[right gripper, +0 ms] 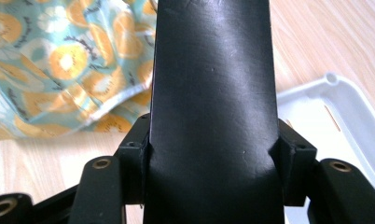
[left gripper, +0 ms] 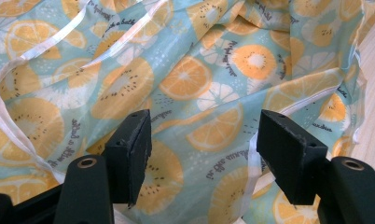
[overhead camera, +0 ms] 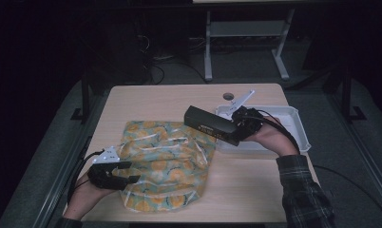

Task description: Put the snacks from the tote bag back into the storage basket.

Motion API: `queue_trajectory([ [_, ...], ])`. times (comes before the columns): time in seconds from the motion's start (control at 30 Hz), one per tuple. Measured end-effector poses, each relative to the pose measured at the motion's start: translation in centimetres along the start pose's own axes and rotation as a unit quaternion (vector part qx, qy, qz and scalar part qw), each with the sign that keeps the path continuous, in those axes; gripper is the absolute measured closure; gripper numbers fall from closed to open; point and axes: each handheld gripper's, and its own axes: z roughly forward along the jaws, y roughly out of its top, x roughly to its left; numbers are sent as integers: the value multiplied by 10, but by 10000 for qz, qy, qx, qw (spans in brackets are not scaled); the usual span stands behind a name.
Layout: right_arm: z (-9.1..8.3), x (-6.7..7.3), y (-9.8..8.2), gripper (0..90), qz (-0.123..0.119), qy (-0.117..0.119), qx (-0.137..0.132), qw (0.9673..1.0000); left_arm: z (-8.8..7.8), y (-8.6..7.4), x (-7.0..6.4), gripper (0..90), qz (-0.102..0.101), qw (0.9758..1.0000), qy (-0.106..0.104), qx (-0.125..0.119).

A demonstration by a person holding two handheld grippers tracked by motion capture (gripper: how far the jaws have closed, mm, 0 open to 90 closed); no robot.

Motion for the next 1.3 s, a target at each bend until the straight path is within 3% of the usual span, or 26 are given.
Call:
queue_trajectory([
  [0.27, -7, -14, -17, 416, 312, -110, -25, 9995, 0, 0, -1, 351, 9, 10000, 0, -21],
  [0.7, -11, -35, -35, 416, 475, -251, 107, 9985, 3, 3, -2, 340, 76, 9999, 16, -96],
  [0.93, -13, -47, -49, 416, 558, -423, 232, 9973, 2, 2, -5, 340, 123, 9998, 87, -109],
  [1.3, -10, -59, -71, 416, 926, -521, 393, 9936, 1, -2, -4, 340, 150, 9995, 103, -249],
])
